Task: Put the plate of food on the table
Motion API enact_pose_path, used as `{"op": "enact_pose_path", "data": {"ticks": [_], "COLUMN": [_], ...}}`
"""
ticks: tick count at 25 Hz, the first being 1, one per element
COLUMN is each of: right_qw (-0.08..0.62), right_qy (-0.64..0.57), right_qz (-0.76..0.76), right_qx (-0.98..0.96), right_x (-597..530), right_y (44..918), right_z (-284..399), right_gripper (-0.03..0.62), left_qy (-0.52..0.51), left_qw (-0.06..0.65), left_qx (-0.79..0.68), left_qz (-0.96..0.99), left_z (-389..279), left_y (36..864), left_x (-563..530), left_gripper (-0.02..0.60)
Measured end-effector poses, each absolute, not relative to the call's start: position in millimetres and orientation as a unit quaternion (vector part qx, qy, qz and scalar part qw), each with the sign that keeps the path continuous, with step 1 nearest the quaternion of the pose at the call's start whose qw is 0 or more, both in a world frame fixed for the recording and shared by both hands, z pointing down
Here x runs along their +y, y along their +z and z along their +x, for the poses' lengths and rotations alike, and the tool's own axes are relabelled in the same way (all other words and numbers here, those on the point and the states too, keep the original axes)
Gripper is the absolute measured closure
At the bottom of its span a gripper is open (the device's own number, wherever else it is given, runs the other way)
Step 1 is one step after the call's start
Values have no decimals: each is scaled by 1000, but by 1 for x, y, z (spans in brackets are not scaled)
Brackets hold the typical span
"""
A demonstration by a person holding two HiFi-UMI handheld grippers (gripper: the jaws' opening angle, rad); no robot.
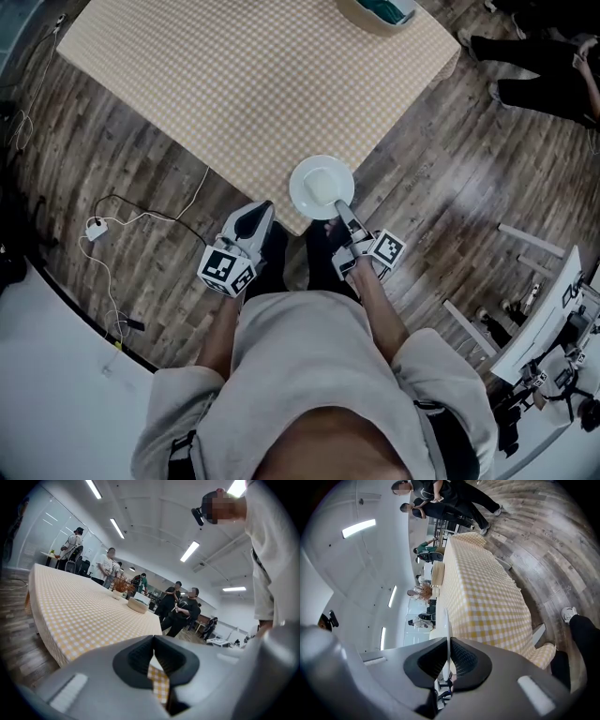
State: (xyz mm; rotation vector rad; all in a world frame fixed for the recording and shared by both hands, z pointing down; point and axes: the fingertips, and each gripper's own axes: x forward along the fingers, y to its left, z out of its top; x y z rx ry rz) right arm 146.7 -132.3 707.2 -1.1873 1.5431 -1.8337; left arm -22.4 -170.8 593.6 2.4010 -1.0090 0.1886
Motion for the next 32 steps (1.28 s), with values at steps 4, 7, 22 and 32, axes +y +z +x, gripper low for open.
{"op": "enact_pose_path", "data": {"ticks": [4, 7, 22, 32], "right_qw": [227, 221, 239, 295], "right_qy": [-665, -658, -657, -648], "right_qz": [-431, -431, -418, -415], "right_qx": [566, 576, 579, 567], "right_x": [-148, -162, -313, -412], "right_y": [709, 709, 706, 697], "right_z": [146, 145, 138, 133], "right_gripper": [580, 580, 580, 580], "left_qy": [67, 65, 58, 64], "left_qw": [261, 264, 277, 282], "left_qx": [-377, -383, -404, -440], "left_qz": [886, 883, 870, 850], "left_z": [-25, -31, -53, -93], "left_y": [589, 587, 590, 594], "left_x": [-171, -167, -178, -171], "left_gripper": [572, 572, 572, 572]}}
